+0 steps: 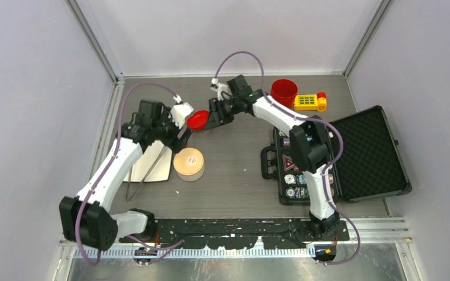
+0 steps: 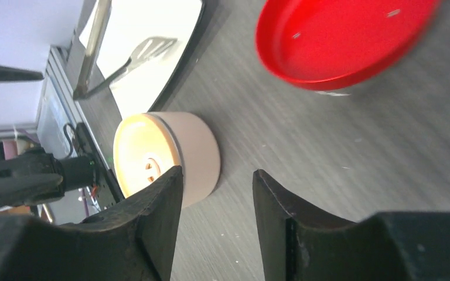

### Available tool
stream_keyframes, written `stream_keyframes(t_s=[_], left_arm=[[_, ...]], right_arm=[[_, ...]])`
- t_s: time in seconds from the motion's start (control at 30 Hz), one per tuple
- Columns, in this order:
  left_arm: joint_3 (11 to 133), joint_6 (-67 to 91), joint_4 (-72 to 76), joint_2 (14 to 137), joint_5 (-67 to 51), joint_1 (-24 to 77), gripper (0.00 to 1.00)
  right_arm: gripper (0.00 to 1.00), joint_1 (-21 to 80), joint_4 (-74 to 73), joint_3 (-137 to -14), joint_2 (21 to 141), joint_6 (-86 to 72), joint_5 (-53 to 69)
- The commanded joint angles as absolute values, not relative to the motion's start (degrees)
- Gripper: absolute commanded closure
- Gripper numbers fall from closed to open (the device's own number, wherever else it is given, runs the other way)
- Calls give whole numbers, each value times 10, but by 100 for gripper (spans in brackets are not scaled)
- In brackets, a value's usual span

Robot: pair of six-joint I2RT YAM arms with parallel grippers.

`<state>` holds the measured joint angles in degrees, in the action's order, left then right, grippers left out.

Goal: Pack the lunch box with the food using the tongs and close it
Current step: Move the packing box to the center of the board, then pick up the box lid from the center of the board.

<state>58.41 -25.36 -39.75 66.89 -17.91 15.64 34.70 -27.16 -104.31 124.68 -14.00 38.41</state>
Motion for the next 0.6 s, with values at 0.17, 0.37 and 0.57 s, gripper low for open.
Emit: stream_keyframes(t_s=[0.17,0.37,0.57], left_arm=[[769,-206,-368,861,-244,135,21],[866,-189,-353,998,-256,136,25],[917,-171,-352,1083,-286,148,32]], right_arm=[[37,239,-233,-1041,1107,-167,394],[29,179,-232,-992,1051,-173,385],[28,144,-231,-946,1032,-173,378]])
